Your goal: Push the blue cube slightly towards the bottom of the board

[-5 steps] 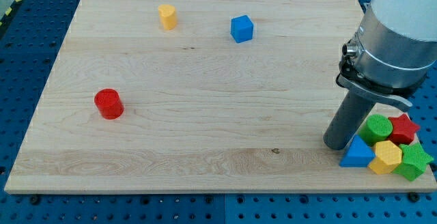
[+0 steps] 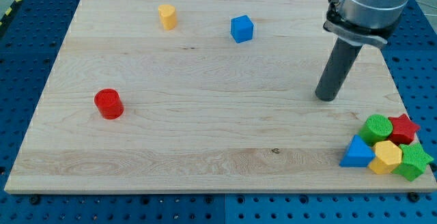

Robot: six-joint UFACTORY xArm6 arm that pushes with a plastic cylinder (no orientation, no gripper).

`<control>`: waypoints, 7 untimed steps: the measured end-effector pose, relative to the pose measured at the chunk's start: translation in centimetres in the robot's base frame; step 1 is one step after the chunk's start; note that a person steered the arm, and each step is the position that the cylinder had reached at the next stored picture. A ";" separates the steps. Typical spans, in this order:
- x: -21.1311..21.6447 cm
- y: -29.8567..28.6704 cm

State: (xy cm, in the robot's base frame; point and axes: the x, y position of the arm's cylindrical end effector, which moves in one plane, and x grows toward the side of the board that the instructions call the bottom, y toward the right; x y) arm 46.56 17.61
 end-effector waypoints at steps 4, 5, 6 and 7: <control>-1.7 0.4; -4.9 0.5; -9.0 0.5; -13.5 0.5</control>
State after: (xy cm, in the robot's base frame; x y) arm 33.02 18.07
